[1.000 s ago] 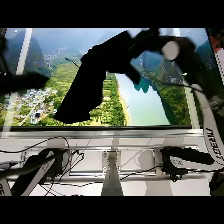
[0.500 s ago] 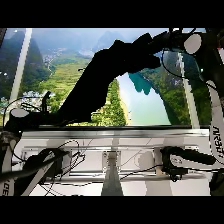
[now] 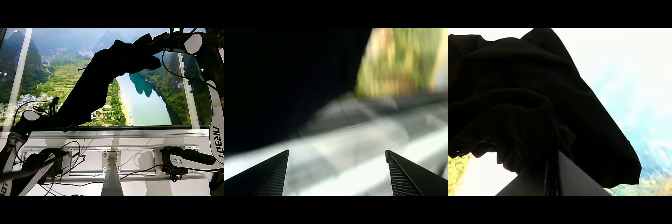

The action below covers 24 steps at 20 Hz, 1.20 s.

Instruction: Fold the clothes and pants, and hang the long-sleeved shirts on hangers.

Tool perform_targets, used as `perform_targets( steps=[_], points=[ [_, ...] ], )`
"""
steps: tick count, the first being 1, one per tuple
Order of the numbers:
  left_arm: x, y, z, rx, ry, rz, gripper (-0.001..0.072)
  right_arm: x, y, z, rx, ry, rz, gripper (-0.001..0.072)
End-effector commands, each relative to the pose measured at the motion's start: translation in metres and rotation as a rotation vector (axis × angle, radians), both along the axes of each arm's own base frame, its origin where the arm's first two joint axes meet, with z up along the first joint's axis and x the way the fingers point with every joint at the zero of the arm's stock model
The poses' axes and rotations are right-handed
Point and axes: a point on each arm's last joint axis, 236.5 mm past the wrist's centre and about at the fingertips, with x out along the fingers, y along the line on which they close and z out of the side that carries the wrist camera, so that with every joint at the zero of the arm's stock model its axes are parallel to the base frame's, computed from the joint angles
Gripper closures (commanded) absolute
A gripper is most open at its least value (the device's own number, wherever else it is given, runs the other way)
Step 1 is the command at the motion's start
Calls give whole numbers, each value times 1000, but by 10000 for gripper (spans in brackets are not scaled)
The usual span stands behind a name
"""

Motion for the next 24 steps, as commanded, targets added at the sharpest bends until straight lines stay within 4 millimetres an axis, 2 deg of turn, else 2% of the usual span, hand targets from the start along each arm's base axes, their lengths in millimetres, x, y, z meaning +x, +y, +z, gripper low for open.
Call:
perform_targets(
  steps=[1,2,5,6,7,8,10,13,14,16,19,21,24],
  points=[
    [48,11,-6,82,-122,187,106,0,0,1,0,-2,0,686],
    [52,9,-8,92,-134,194,187,0,0,1,0,-3,0,687],
    [44,-12,-22,71,-76,168,198,2,0,3,3,-12,-2,687],
    [43,-18,-25,53,-46,180,289,2,0,3,3,-15,-3,686],
    [46,-18,-29,46,-31,197,473,2,0,3,3,-16,-3,687],
    [52,-16,-29,55,-40,208,624,2,0,4,3,-17,-3,687],
    [72,-11,-19,58,-94,236,699,4,-2,5,-1,-23,-6,686],
    [121,0,21,53,-244,247,698,11,-11,10,-42,-65,-20,687],
    [142,11,41,47,-294,288,698,15,-15,15,-38,-91,-33,687],
    [186,46,86,45,-406,388,699,28,-35,39,20,-171,-121,687],
    [241,128,179,72,-618,572,700,40,-82,95,111,-305,-260,687],
    [260,183,251,104,-771,680,701,39,-114,137,129,-388,-322,687],
    [268,251,360,132,-988,846,702,29,-150,213,135,-545,-378,688]
  ],
)
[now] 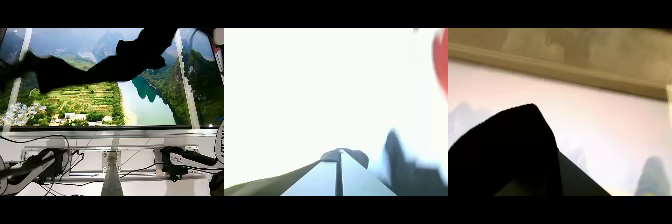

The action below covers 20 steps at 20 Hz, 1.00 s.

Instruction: Fold the clothes and pants, and hang the long-sleeved shirts on hangers.

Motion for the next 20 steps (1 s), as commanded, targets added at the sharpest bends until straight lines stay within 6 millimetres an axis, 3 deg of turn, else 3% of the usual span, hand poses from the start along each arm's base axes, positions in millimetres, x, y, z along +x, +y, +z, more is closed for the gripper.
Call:
perform_targets(
  steps=[1,2,4,6,7,9,11,12,14,16,18,20],
  points=[
    [1,82,134,55,-264,204,702,-15,-43,91,15,-195,-88,688],
    [-2,95,166,69,-326,236,702,-23,-50,117,10,-247,-103,688],
    [-11,109,209,125,-407,272,701,-42,-64,150,-2,-287,-129,688],
    [-20,126,215,233,-396,309,698,-56,-78,147,-14,-221,-156,688],
    [-23,135,203,322,-341,308,699,-63,-87,132,-17,-148,-175,687],
    [-26,145,152,456,-142,246,699,-79,-108,68,1,114,-210,688],
    [-33,163,70,586,135,165,701,-96,-130,-6,82,345,-271,690],
    [-38,166,22,558,254,126,701,-104,-139,-43,116,440,-298,690],
    [-53,156,-60,496,424,14,701,-131,-144,-110,157,606,-325,691],
    [-71,135,-117,532,505,-152,701,-170,-137,-164,184,735,-334,691],
    [-107,115,-163,585,619,-370,701,-217,-123,-209,206,856,-337,690],
    [-146,112,-190,620,741,-515,701,-271,-105,-247,199,982,-324,689]
  ],
)
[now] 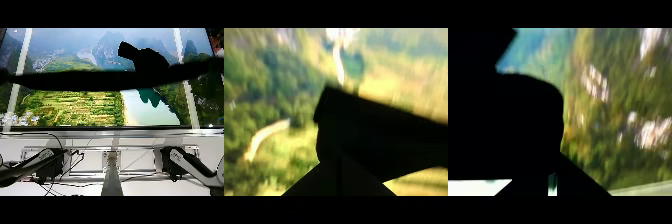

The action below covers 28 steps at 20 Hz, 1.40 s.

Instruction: Fold the clothes and pants, and hang the long-sleeved shirts on hangers.

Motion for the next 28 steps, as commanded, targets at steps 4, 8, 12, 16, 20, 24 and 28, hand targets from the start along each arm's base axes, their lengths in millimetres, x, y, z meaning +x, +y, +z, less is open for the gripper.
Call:
perform_targets(
  steps=[4,8,12,16,20,24,28],
  points=[
    [-125,8,-71,111,529,-303,700,-163,47,-121,81,439,65,688],
    [-174,34,-73,197,745,-322,699,-193,43,-147,53,556,99,687],
    [-174,36,-79,207,737,-314,429,-191,42,-146,48,546,98,312],
    [-147,59,-77,269,620,-87,156,-179,38,-147,29,499,95,146],
    [-117,57,-75,253,499,51,156,-118,37,-133,22,239,80,146],
    [-55,-10,-73,51,298,26,156,-22,33,-92,81,-131,0,147],
    [19,-109,-45,-215,40,-45,156,38,59,-93,192,-164,99,147]
  ],
)
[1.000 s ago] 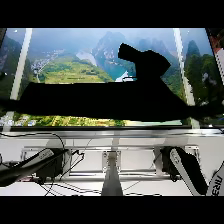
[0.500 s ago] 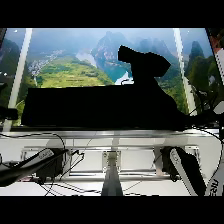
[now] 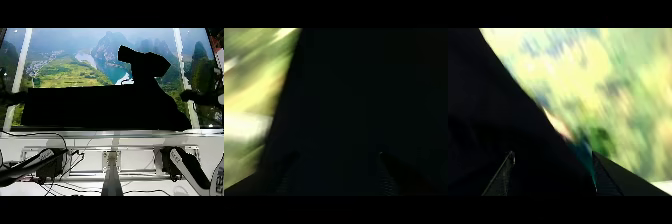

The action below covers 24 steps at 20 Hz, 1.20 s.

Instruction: Fold the clothes and pants, and hang the long-sleeved shirts on hangers.

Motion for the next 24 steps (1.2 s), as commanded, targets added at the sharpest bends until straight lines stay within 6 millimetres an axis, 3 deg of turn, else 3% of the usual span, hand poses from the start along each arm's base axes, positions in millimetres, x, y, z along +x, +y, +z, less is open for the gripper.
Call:
perform_targets(
  steps=[1,5,8,13,15,17,19,21,24],
  points=[
    [65,-87,32,-237,-235,-15,156,63,25,3,75,-78,71,147],
    [90,-166,46,-251,-320,-169,156,91,86,-28,13,-9,379,147],
    [102,-212,56,-236,-397,-261,156,119,125,-36,-40,-65,482,147],
    [121,-255,80,-207,-549,-317,157,167,211,-41,-158,-169,719,133],
    [120,-263,81,-211,-554,-334,157,173,246,-50,-197,-178,829,32],
    [119,-264,81,-211,-553,-336,157,174,265,-61,-259,-179,910,23],
    [120,-264,81,-211,-554,-335,157,175,264,-79,-326,-149,936,35],
    [120,-264,81,-211,-554,-335,157,178,239,-96,-365,-75,824,195],
    [120,-264,81,-211,-554,-335,157,171,208,-111,-360,39,700,361]
  ],
)
